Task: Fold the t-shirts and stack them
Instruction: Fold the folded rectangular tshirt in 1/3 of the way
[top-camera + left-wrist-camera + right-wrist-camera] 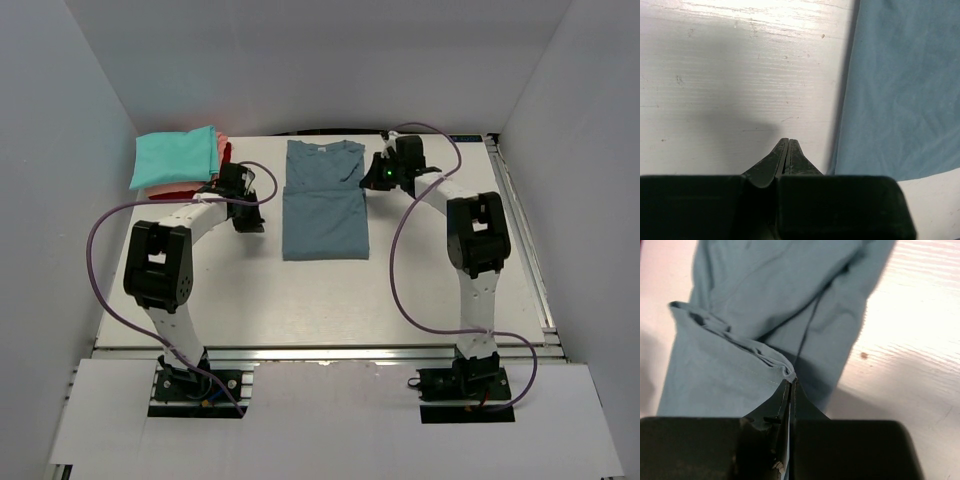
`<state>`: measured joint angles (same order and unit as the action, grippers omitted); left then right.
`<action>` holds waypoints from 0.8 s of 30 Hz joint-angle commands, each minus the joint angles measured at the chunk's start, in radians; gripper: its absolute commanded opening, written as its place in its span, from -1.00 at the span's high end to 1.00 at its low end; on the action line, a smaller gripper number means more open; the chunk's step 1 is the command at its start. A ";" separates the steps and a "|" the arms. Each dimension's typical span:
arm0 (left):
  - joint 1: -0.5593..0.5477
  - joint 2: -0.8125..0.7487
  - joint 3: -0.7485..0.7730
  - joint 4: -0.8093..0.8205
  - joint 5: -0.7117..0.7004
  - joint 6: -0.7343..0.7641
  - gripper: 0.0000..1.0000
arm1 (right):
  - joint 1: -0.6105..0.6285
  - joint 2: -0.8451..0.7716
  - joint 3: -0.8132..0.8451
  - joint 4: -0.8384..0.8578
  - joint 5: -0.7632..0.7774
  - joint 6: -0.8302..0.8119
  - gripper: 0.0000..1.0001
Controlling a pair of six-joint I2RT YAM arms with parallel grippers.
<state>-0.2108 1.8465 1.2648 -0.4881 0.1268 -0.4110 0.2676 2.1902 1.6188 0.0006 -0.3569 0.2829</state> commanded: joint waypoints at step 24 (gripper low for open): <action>-0.001 -0.309 -0.249 0.115 0.019 -0.147 -0.33 | -0.007 -0.349 -0.140 -0.269 0.362 0.094 -0.64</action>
<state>-0.2111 1.6241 1.0637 -0.4618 0.1192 -0.4698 0.2638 2.0178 1.5936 -0.1768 0.0010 0.3046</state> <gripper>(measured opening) 0.662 0.827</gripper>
